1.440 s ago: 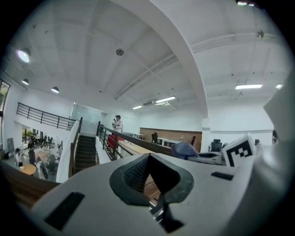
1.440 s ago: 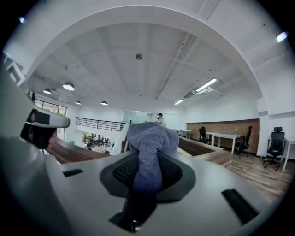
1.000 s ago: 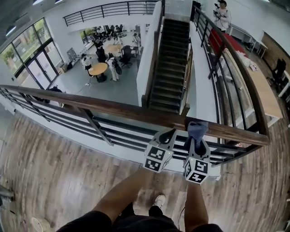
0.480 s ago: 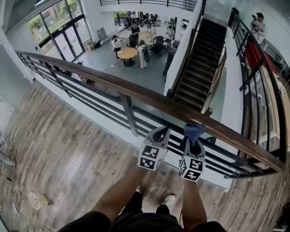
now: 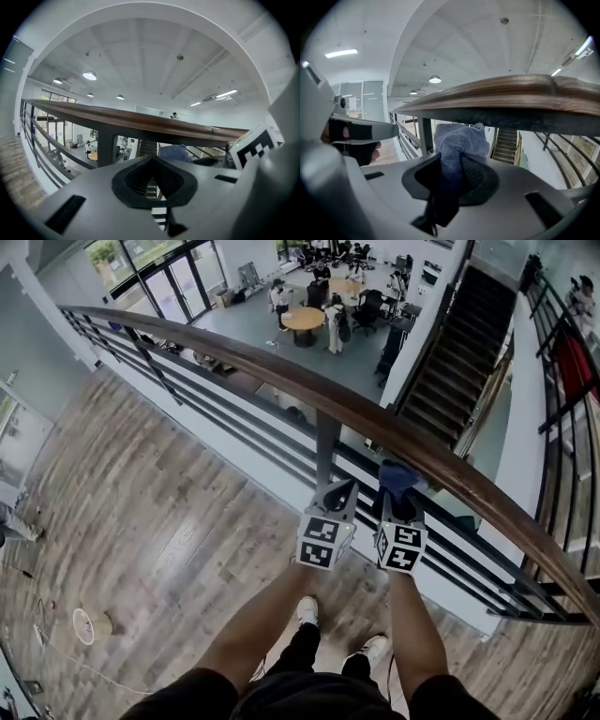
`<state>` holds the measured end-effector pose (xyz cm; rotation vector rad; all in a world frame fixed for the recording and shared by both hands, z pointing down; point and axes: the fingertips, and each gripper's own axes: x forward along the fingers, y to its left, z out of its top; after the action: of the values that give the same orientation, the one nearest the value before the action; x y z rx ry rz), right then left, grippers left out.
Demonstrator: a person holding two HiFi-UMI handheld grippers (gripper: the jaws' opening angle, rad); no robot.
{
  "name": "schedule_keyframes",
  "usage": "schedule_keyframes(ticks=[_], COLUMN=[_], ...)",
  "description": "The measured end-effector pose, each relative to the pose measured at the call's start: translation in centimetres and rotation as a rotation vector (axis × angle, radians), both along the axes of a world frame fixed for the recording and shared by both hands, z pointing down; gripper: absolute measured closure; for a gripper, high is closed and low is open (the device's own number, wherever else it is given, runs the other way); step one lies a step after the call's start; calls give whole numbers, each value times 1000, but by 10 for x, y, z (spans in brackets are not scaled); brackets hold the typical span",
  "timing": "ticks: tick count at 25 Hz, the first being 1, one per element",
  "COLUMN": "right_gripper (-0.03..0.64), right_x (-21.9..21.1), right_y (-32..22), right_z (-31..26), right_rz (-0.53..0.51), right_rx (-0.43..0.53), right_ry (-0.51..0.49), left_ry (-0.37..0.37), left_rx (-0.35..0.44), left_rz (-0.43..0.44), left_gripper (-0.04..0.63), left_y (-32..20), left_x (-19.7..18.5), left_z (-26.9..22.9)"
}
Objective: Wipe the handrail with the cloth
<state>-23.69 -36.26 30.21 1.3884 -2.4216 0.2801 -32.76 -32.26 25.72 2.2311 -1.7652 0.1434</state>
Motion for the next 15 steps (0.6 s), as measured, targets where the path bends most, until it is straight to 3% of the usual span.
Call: schedule_keyframes(ticks=[7, 15], right_gripper=[525, 525], right_x=[-92, -142], right_y=[-54, -97], right_z=[43, 81], right_rz=[19, 86], right_rx=[-68, -157], right_ry=[-9, 11], left_ry=[7, -28], left_rx=[-47, -79], left_rz=[-88, -111], left_gripper=[597, 597], left_y=[-8, -21], left_x=[-83, -129], left_z=[31, 56])
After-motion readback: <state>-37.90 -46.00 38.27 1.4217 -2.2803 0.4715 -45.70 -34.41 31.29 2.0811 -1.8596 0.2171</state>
